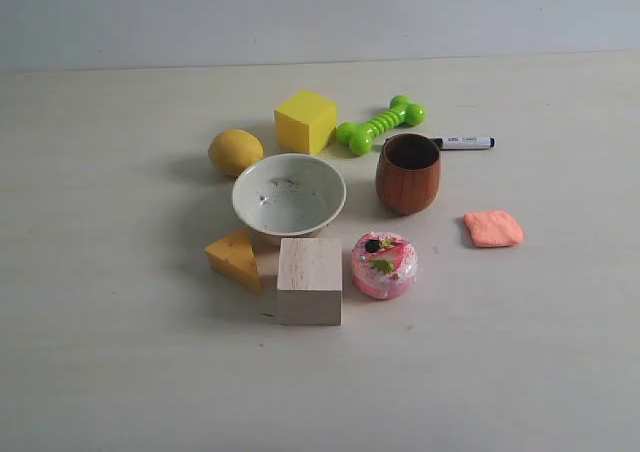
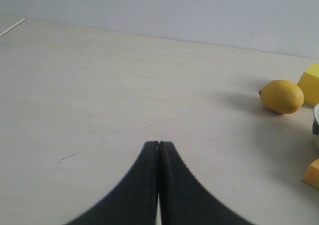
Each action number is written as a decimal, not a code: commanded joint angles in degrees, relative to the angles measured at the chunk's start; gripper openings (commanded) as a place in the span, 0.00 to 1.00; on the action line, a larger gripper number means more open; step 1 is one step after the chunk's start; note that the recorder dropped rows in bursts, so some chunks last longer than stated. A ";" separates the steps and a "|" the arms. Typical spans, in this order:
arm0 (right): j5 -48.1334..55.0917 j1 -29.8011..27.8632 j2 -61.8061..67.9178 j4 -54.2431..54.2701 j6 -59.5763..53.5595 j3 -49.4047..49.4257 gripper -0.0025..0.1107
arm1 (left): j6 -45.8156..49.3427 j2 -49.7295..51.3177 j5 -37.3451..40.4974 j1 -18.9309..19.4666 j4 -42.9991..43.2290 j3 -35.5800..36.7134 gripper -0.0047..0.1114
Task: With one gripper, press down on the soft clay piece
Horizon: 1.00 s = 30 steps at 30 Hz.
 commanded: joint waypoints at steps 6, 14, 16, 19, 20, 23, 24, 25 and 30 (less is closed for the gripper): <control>-0.24 -0.35 -0.38 0.02 0.00 0.26 0.02 | 0.35 -0.35 -0.32 0.07 -0.16 -0.02 0.04; -0.24 -0.35 -0.38 0.02 0.00 0.26 0.02 | 0.35 -0.35 -0.32 0.07 -0.16 -0.02 0.04; -0.24 -0.35 -0.38 0.02 0.00 0.26 0.02 | 0.35 -0.35 -0.32 0.07 -0.16 -0.02 0.04; -0.24 -0.35 -0.38 0.02 0.00 0.26 0.02 | 0.35 -0.35 -0.32 0.07 -0.16 -0.02 0.04; -0.24 -0.35 -0.38 0.02 0.00 0.26 0.02 | 0.35 -0.35 -0.32 0.07 -0.16 -0.02 0.04; -0.24 -0.35 -0.38 0.02 0.00 0.26 0.02 | 0.35 -0.35 -0.32 0.07 -0.16 -0.02 0.04; -0.24 -0.35 -0.38 0.02 0.00 0.26 0.02 | 0.35 -0.35 -0.32 0.07 -0.16 -0.02 0.04; -0.24 -0.35 -0.38 0.02 0.00 0.26 0.02 | 0.35 -0.35 -0.32 0.07 -0.16 -0.02 0.04; -1.51 -0.35 -0.38 -0.24 0.00 0.26 0.02 | 0.35 -0.35 -0.32 0.07 -0.16 -0.02 0.04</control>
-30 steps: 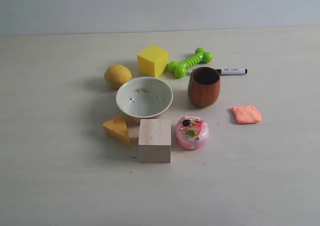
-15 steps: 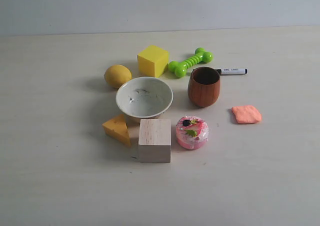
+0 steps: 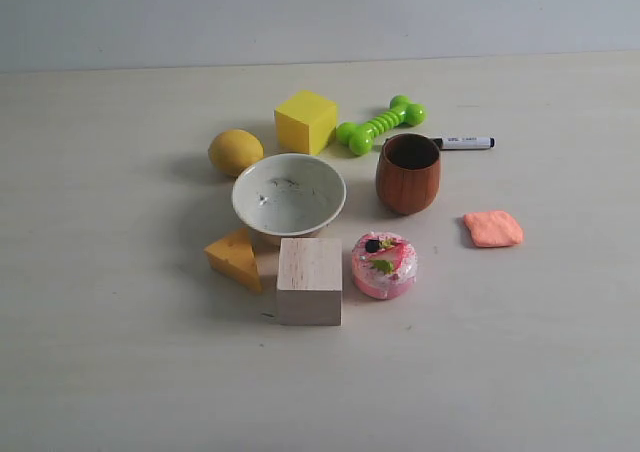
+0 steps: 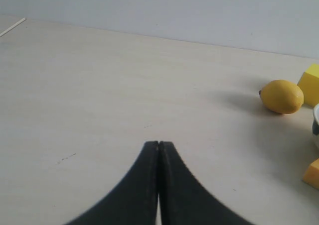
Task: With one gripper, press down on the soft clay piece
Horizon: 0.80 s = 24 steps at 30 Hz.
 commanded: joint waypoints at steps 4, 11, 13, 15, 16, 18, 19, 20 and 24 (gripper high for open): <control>-19.09 -0.35 -0.38 -0.24 -0.10 0.26 0.02 | 0.35 -0.35 -0.32 0.07 -0.16 -0.02 0.04; -44.89 -0.35 -0.38 -0.24 0.00 0.26 0.02 | 0.35 -0.35 -0.32 0.07 -0.16 -0.02 0.04; -47.21 -0.35 -0.38 -0.24 0.00 0.26 0.02 | 0.35 -0.35 -0.32 0.07 -0.16 -0.02 0.04; -49.73 -0.35 -0.38 -0.13 0.00 0.26 0.02 | 0.35 -0.35 -0.32 0.07 -0.16 -0.02 0.04; -51.89 -0.35 -0.38 0.00 -0.16 0.26 0.02 | 0.35 -0.35 -0.32 0.07 -0.16 -0.02 0.04; -53.39 -0.35 -0.38 0.00 -0.87 0.26 0.02 | 0.35 -0.35 -0.32 0.07 -0.16 -0.02 0.04; -52.13 -0.35 -0.38 0.00 -0.67 -0.18 0.02 | 0.35 -0.35 -0.32 0.07 -0.16 -0.02 0.04; -48.69 -0.35 -0.38 0.00 0.04 -2.07 0.02 | 0.35 -0.35 -0.32 0.07 -0.16 -0.02 0.04; -27.45 -0.35 4.37 -1.45 0.04 -16.04 0.02 | 0.35 -0.35 -0.32 0.07 -0.16 -0.02 0.04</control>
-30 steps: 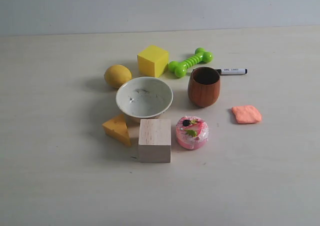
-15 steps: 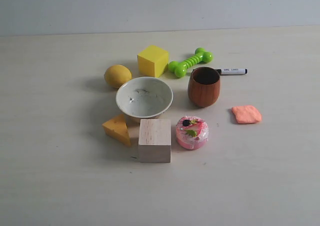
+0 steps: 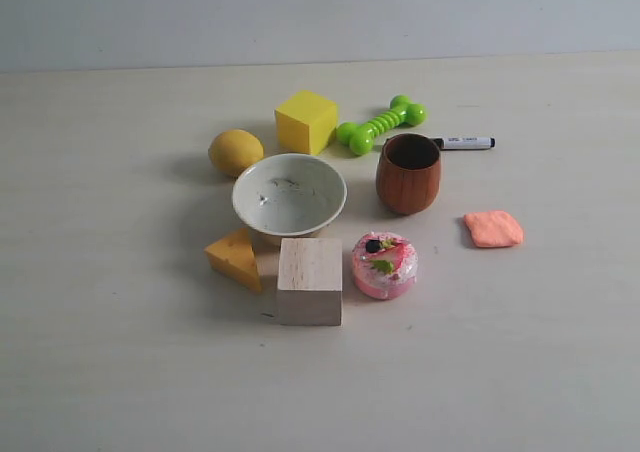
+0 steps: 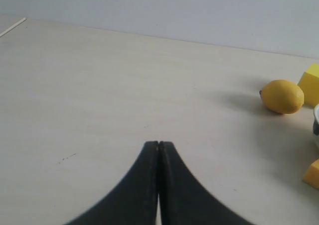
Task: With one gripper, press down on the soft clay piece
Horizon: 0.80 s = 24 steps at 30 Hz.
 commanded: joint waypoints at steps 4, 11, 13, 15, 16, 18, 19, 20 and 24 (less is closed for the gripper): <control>38.09 0.38 17.47 0.03 0.58 -25.83 0.02 | 0.35 -0.35 -0.32 0.07 -0.16 -0.02 0.04; 58.27 7.96 42.85 4.90 -4.87 -44.11 0.02 | 0.35 -0.35 -0.32 0.07 -0.16 -0.02 0.04; 65.35 9.00 52.42 4.90 -4.76 -48.84 0.02 | 0.35 -0.35 -0.32 0.07 -0.16 -0.02 0.04; 69.81 9.26 58.83 5.62 -4.35 -51.18 0.02 | 0.35 -0.35 -0.32 0.07 -0.16 -0.02 0.04; 71.68 9.26 61.67 6.47 -4.35 -52.16 0.02 | 0.35 -0.35 -0.32 0.07 -0.16 -0.02 0.04; 73.08 9.26 67.62 8.66 -4.35 -53.30 0.02 | 0.35 -0.35 -0.32 0.07 -0.16 -0.02 0.04; 72.72 9.26 68.84 9.50 -4.35 -53.30 0.02 | 0.35 -0.35 -0.32 0.07 -0.16 -0.02 0.04; 72.49 9.26 70.25 9.91 -4.35 -53.30 0.02 | 0.35 -0.35 -0.32 0.07 -0.16 -0.02 0.04; 68.72 9.26 73.80 10.03 -4.35 -53.30 0.02 | 0.35 -0.35 -0.32 0.07 -0.16 -0.02 0.04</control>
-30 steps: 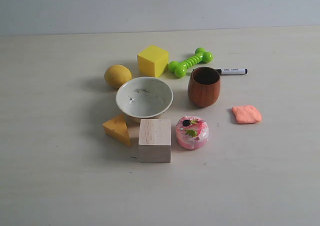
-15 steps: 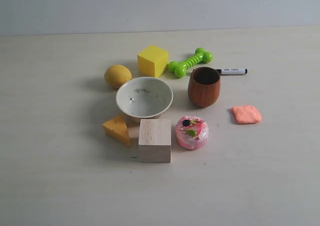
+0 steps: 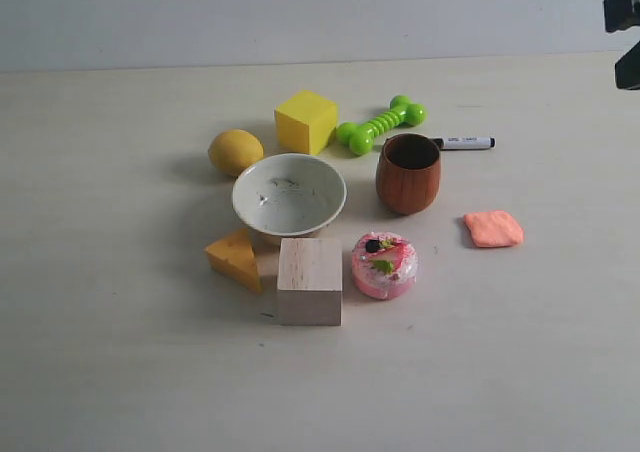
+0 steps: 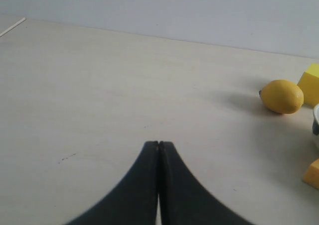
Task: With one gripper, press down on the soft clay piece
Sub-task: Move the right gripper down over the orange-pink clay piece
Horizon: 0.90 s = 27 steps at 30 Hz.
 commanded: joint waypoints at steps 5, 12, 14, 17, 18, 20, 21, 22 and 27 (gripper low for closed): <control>-4.08 0.14 3.92 4.56 -0.37 -0.75 0.02 | 0.35 -0.35 -0.32 0.07 -0.16 -0.02 0.04; -5.97 0.14 8.58 4.45 -5.75 -2.98 0.02 | 0.35 -0.35 -0.32 0.07 -0.16 -0.02 0.04; -3.05 0.28 11.26 4.45 -6.74 -4.69 0.02 | 0.35 -0.35 -0.32 0.07 -0.16 -0.02 0.04; 0.75 3.01 16.05 2.25 -10.27 -7.96 0.02 | 0.35 -0.35 -0.32 0.07 -0.16 -0.02 0.04; 1.40 4.13 17.25 1.04 -11.05 -8.73 0.02 | 0.35 -0.35 -0.32 0.07 -0.16 -0.02 0.04; 2.57 7.27 20.11 -3.54 -11.95 -10.41 0.02 | 0.35 -0.35 -0.32 0.07 -0.16 -0.02 0.04; 2.84 8.57 21.46 -5.90 -12.10 -10.92 0.02 | 0.35 -0.35 -0.32 0.07 -0.16 -0.02 0.04; 2.93 10.15 22.67 -8.96 -12.18 -11.30 0.02 | 0.35 -0.35 -0.32 0.07 -0.16 -0.02 0.04; 2.93 14.08 27.79 -15.03 -12.23 -12.40 0.02 | 0.35 -0.35 -0.32 0.07 -0.16 -0.02 0.04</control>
